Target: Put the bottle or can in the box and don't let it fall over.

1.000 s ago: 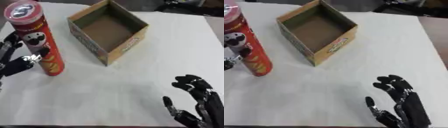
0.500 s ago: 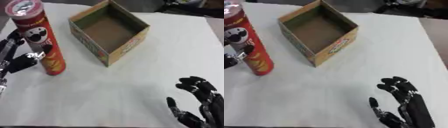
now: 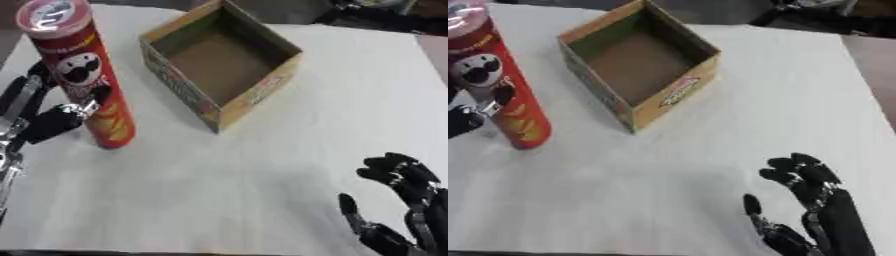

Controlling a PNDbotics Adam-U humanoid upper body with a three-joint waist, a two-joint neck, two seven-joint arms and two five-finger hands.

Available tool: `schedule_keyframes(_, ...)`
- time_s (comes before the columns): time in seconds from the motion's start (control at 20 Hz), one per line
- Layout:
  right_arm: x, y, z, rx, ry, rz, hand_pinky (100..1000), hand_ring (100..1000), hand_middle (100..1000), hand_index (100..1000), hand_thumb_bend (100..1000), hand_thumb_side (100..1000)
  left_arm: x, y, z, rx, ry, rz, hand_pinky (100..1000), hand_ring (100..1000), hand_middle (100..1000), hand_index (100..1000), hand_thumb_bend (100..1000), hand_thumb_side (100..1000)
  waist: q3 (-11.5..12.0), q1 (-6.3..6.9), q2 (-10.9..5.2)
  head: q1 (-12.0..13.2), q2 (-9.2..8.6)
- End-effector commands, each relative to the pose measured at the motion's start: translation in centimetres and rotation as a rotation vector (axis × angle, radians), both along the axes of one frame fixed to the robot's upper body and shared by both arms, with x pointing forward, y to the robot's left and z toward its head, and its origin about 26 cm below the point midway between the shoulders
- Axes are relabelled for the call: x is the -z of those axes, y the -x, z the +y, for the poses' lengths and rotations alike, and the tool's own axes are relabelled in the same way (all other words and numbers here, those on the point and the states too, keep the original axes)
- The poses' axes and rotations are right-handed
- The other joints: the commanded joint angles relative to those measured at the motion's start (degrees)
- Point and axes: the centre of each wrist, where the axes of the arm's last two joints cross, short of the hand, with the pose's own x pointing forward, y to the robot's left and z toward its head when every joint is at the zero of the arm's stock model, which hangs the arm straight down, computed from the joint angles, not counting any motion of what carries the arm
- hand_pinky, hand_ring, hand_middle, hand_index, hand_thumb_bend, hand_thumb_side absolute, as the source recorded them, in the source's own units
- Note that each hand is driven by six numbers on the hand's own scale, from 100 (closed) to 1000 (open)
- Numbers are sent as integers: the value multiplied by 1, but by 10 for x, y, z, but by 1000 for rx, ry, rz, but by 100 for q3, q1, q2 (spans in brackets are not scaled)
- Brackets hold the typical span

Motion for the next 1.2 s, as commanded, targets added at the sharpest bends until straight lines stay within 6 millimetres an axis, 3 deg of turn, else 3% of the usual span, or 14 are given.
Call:
schedule_keyframes(0.05,-6,1,0,-6,6,-23,763,616,671,701,282,211,-13,2,-2,19,-11,-58,1000,1000,996,955,492,543,-10,32,-66,15,-73)
schedule_keyframes(0.9,-4,3,-2,14,5,20,769,621,694,705,251,248,-7,-8,-4,51,-12,-81,1000,1000,982,896,457,542,-81,16,-31,75,-133)
schedule_keyframes(1.2,-4,3,-1,2,7,13,764,622,687,701,248,245,-8,-7,-6,57,0,-93,1000,1000,951,756,340,549,-92,27,-17,88,-128)
